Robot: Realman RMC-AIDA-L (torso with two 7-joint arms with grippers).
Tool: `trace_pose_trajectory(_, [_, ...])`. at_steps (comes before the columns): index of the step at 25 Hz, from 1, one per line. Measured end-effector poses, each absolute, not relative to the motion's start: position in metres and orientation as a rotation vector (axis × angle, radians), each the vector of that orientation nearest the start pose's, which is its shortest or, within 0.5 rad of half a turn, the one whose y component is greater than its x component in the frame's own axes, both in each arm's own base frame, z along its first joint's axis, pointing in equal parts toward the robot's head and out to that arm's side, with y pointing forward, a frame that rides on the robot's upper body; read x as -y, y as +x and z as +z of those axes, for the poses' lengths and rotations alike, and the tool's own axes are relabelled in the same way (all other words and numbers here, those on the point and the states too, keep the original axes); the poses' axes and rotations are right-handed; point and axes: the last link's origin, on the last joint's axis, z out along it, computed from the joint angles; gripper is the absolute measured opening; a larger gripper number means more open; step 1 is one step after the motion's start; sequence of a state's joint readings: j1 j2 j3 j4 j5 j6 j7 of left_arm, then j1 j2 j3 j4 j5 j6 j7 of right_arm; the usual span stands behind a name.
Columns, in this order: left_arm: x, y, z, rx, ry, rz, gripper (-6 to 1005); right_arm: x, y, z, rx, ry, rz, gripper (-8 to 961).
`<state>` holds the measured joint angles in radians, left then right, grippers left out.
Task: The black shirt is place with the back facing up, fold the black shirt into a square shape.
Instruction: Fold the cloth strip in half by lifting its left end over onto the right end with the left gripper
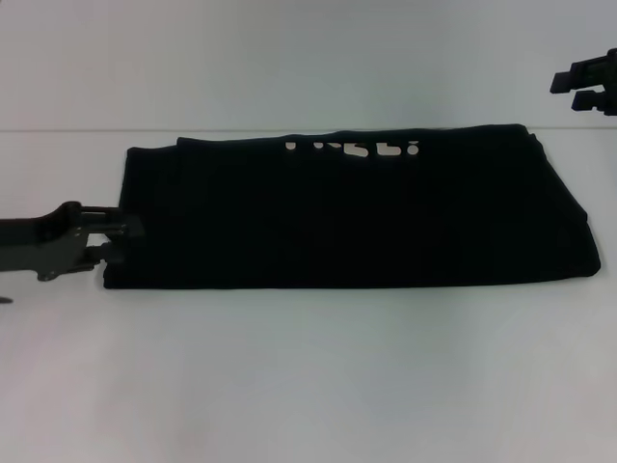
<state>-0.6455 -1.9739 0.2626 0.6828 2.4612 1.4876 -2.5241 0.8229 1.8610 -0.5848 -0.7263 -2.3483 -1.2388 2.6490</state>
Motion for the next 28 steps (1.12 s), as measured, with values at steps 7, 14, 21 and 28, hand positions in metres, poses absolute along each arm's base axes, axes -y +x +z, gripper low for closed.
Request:
trace_pose_trajectory(7, [-0.347, -0.331, 0.061, -2.613, 1.918, 0.931, 531, -0.460, 0.236, 0.122, -1.659, -1.930, 0.562, 463])
trace_pose_trajectory(14, [-0.352, -0.344, 0.042, -2.757, 1.789, 0.952, 533, -0.462, 0.231, 0.121, -1.646, -1.943, 0.562, 463])
trace_pose_trajectory(21, [-0.347, -0.358, 0.033, -2.862, 1.696, 0.991, 533, -0.463, 0.231, 0.120, -1.644, -1.941, 0.565, 463])
trace_pose_trajectory(28, [-0.347, -0.365, 0.034, -2.923, 1.621, 1.052, 533, -0.462, 0.232, 0.120, -1.645, -1.938, 0.563, 463])
